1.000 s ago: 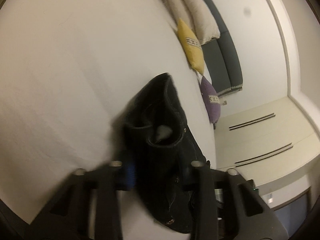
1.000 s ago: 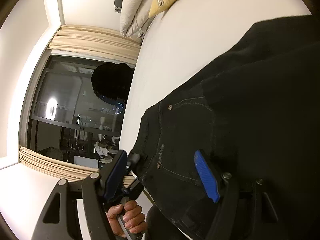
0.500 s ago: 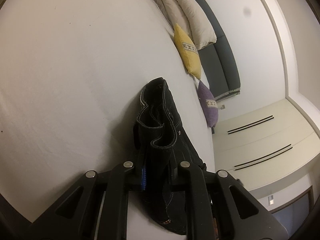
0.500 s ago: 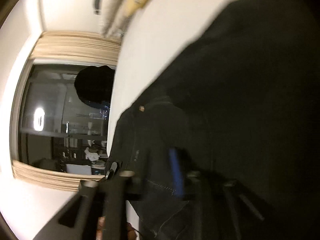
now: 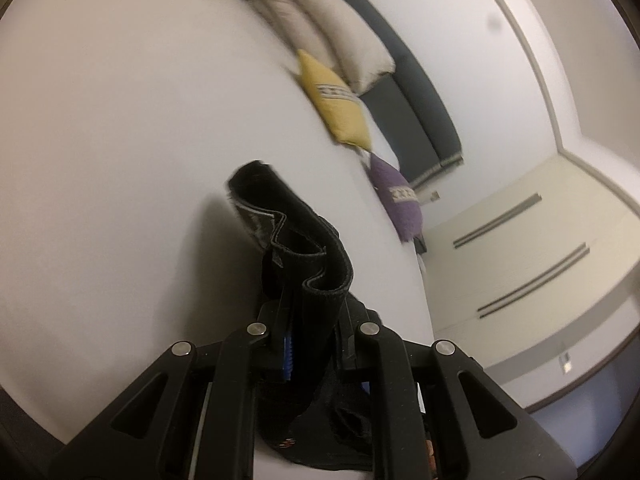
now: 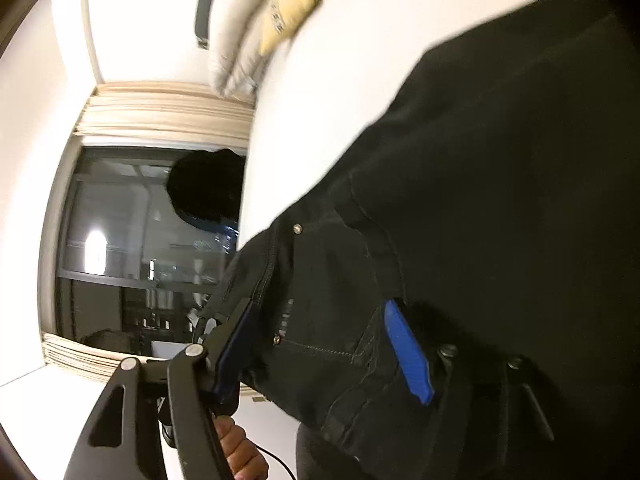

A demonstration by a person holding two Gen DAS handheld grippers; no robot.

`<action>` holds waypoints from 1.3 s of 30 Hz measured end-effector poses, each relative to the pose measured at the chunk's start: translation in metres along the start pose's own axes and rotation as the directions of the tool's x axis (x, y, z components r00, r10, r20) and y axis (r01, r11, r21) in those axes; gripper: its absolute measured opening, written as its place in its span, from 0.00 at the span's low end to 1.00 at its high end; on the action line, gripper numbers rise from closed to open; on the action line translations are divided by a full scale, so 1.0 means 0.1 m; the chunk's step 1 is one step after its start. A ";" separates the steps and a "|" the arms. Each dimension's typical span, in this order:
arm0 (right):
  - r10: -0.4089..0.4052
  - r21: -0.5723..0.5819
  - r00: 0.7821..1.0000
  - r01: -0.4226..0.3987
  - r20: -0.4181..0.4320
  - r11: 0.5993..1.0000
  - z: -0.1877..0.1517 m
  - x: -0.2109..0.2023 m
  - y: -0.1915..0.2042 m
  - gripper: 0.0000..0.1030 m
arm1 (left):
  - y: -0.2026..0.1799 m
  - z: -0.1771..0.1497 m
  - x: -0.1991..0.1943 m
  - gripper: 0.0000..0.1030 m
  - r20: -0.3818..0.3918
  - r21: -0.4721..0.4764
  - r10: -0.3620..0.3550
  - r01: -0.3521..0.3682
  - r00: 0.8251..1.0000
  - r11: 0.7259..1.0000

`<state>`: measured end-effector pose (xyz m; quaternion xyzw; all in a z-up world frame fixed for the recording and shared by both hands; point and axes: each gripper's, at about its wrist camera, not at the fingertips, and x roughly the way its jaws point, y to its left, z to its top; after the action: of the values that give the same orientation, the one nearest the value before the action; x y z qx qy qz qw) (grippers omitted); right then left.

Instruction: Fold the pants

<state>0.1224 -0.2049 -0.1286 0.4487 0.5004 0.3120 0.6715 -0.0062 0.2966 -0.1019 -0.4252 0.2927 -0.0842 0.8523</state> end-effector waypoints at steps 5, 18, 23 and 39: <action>0.058 0.068 0.997 -0.061 0.046 0.996 0.15 -0.44 -0.19 0.72 | -0.71 -0.15 0.10 0.11 -0.050 0.173 -0.039 0.047 0.998 0.984; 0.228 0.018 0.974 -0.228 0.001 0.974 0.77 -1.14 -0.12 0.86 | -2.04 -1.76 1.05 0.11 -0.363 0.574 0.037 0.193 0.931 0.796; 0.056 -0.060 0.998 -0.058 -0.040 0.997 0.75 -1.17 -0.03 0.89 | -2.21 -2.12 1.12 0.11 -0.323 0.722 0.143 0.145 0.936 0.677; -0.086 -0.157 0.995 0.092 0.043 0.983 0.64 -1.57 -0.41 0.18 | -2.84 -3.13 1.07 0.11 -0.277 0.893 0.188 0.180 0.942 0.411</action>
<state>0.1346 -0.3761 -0.0980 0.3763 0.4814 0.3125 0.7273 -0.0678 -0.1344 -0.0742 0.1275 0.3408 -0.2981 0.8824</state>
